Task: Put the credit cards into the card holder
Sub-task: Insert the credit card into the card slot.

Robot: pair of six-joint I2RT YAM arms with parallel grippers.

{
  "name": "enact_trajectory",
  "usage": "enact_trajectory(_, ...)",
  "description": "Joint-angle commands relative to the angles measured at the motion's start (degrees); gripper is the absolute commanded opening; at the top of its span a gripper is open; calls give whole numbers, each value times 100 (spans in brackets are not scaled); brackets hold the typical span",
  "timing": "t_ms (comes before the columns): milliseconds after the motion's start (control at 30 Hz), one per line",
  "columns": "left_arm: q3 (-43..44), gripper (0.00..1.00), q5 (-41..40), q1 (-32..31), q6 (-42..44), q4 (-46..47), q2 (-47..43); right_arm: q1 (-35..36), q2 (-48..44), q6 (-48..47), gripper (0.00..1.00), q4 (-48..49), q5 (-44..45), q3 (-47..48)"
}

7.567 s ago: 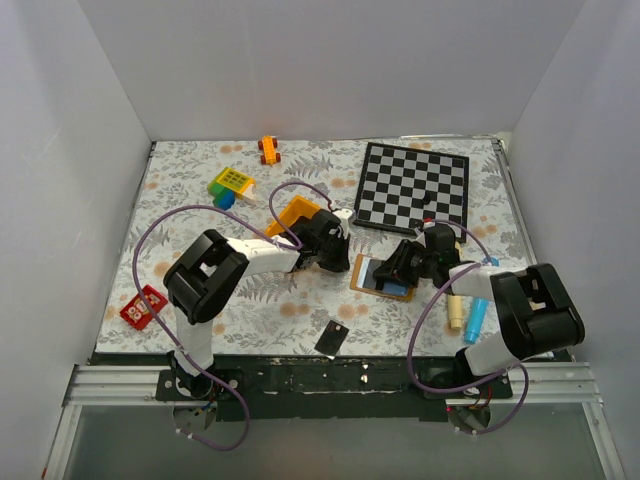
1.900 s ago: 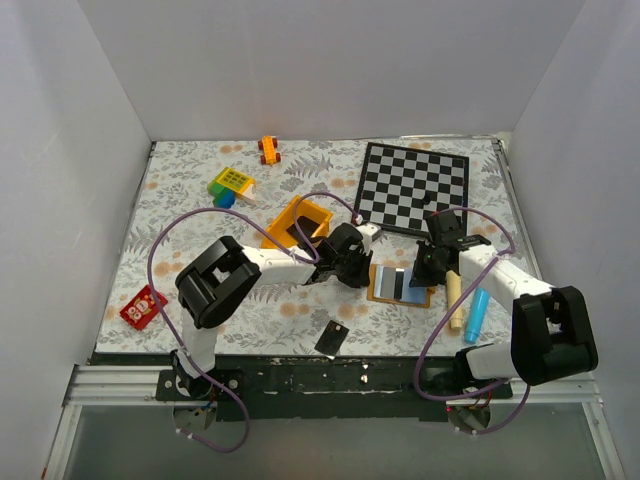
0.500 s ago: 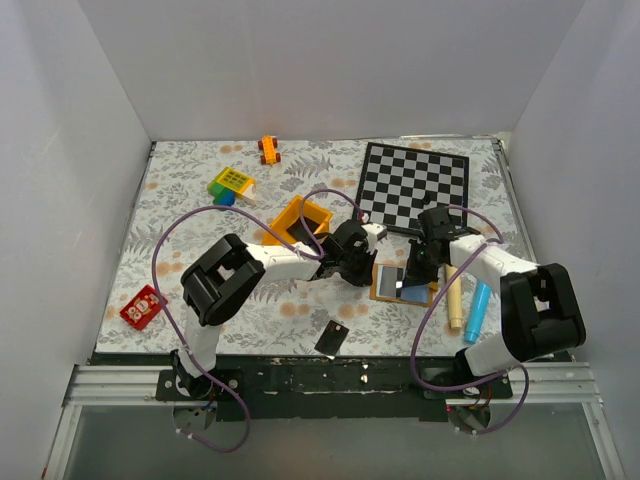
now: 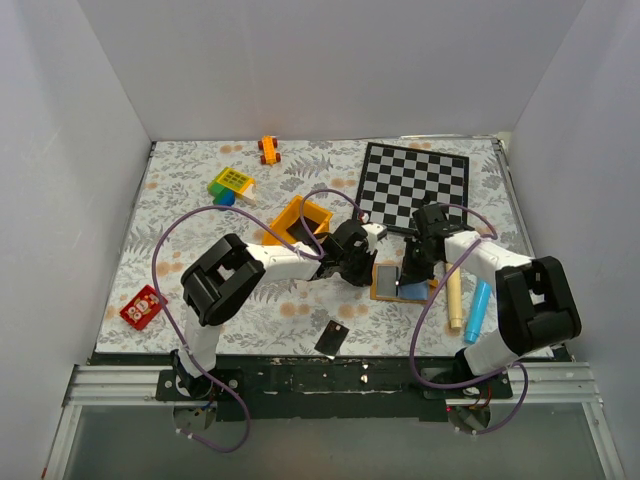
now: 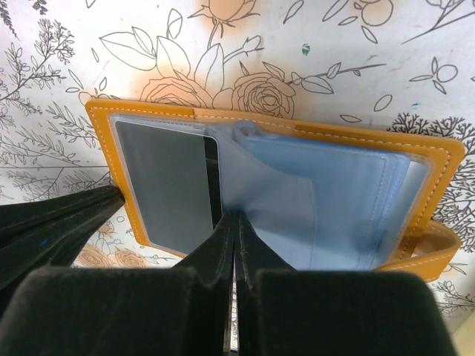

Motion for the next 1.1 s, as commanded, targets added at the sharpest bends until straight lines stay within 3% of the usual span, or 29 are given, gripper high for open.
enact_trajectory(0,112,0,19,2,106,-189,121,97,115,-6,1,265,-11,202)
enact_trajectory(1067,121,0,28,-7,106,-207,138,431,71,-67,1,556,-223,237)
